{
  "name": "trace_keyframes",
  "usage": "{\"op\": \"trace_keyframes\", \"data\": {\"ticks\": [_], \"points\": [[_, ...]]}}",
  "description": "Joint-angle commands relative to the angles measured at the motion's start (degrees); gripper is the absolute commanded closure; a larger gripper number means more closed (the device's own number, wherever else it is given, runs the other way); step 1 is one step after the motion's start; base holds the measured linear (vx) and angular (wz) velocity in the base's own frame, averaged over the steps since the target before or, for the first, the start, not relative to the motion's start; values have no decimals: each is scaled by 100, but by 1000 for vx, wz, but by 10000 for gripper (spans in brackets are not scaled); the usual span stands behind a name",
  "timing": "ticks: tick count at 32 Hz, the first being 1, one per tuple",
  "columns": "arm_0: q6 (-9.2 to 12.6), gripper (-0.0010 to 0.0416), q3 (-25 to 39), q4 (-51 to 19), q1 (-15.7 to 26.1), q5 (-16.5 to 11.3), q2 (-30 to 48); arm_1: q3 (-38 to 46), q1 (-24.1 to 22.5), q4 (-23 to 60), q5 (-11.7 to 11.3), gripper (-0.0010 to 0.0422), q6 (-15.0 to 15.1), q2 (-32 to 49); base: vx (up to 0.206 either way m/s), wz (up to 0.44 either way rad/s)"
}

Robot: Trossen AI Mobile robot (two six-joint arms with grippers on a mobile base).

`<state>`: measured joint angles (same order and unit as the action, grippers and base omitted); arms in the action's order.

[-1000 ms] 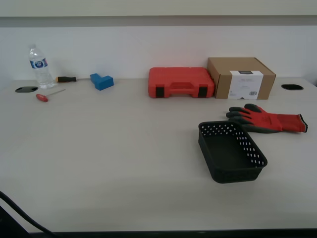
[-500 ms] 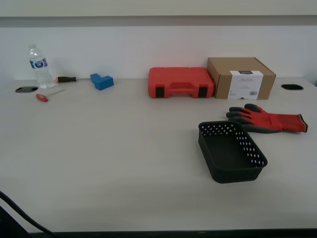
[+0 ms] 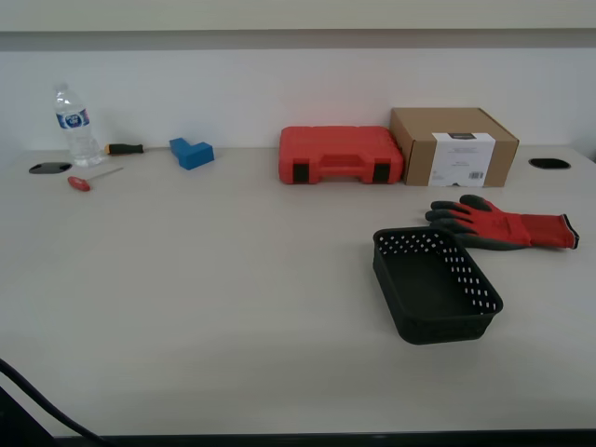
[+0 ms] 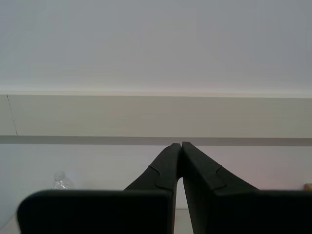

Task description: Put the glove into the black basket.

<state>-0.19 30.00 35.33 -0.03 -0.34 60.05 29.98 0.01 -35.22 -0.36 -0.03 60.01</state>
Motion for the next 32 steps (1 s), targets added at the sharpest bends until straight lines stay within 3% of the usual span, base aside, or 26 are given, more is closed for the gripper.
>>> {"op": "trace_keyframes", "data": {"ticks": [1,12,19,25,29,32], "points": [[13,405,4,17,2,0,0,2,0,-17,-2,412,7,2,0,0],[24,405,4,-15,2,-2,0,2,0,-17,-2,412,7,2,0,0],[-44,405,608,-1853,0,68,590,2,-2,-15,-4,412,7,2,0,0],[-33,405,1794,-3790,4,39,1947,2,0,-13,-4,412,7,2,0,0],[-42,405,2197,-4465,4,37,2527,2,-2,-2,-4,412,7,2,0,0],[-37,405,2210,-4487,4,37,2763,2,0,-2,-4,412,7,2,0,0]]}}
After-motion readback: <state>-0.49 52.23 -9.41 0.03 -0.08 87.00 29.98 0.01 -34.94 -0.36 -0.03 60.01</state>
